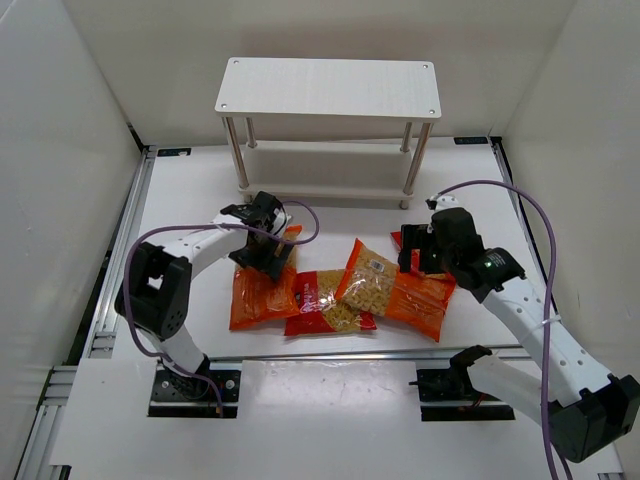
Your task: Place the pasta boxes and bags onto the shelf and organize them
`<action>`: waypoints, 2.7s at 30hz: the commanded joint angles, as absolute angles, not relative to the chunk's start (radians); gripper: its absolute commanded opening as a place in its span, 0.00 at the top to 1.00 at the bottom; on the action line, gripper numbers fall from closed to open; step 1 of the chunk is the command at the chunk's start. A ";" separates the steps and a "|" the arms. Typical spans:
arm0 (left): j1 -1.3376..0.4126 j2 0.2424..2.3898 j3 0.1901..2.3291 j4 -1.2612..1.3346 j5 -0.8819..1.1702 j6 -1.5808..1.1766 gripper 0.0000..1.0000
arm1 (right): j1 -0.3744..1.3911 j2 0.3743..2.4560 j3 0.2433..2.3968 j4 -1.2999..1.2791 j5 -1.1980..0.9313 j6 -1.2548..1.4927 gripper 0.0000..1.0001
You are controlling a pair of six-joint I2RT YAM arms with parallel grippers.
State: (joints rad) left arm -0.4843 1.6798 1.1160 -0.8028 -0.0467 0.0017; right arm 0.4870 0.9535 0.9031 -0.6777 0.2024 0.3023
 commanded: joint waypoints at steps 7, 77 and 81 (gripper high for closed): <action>-0.509 1.729 1.040 -0.776 0.051 0.000 0.90 | 0.491 0.951 0.934 -0.649 0.193 0.307 0.00; -0.437 2.129 2.198 -0.706 -0.241 0.000 0.90 | 0.500 0.904 0.861 -0.641 0.245 0.336 0.00; -0.437 2.151 2.198 -0.696 -0.250 0.000 0.90 | 0.500 0.914 0.861 -0.641 0.236 0.336 0.00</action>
